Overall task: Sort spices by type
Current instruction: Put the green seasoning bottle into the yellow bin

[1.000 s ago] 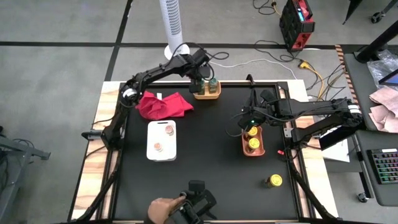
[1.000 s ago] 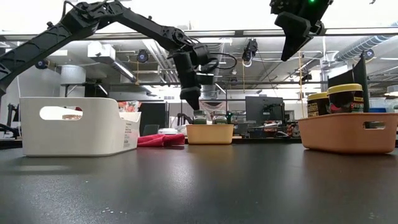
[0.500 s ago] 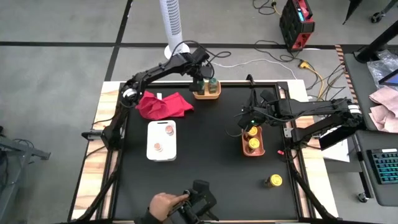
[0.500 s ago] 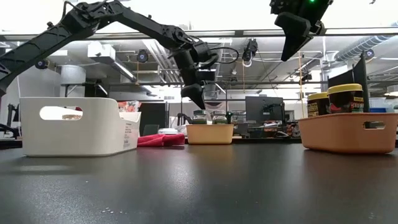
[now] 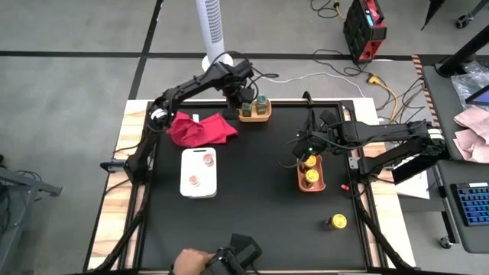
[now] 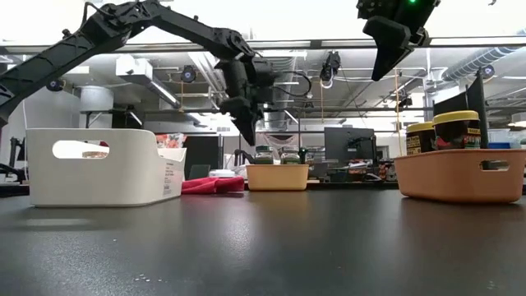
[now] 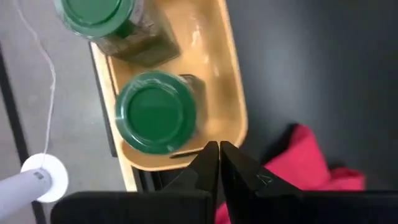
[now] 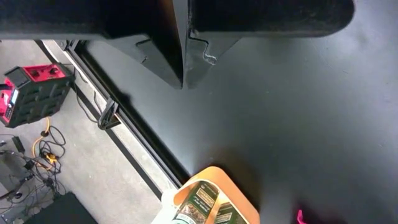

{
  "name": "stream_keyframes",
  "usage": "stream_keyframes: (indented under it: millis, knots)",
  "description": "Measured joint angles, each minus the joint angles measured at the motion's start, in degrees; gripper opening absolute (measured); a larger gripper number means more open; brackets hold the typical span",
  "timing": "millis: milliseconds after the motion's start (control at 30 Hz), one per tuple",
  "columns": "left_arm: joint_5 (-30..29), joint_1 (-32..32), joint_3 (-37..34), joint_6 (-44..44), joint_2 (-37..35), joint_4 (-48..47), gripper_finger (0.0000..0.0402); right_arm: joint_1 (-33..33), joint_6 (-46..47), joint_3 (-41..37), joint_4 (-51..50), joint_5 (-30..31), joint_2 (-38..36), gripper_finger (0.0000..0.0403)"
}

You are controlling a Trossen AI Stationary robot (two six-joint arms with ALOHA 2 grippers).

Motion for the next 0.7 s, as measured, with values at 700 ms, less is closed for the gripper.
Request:
stream_keyframes:
  millis: [700]
  knots:
    - [-12.27, 1.75, -1.61, -4.27, 0.28, 9.16, 0.0, 0.0, 0.05, -0.11, -0.02, 0.0, 0.02, 0.0009]
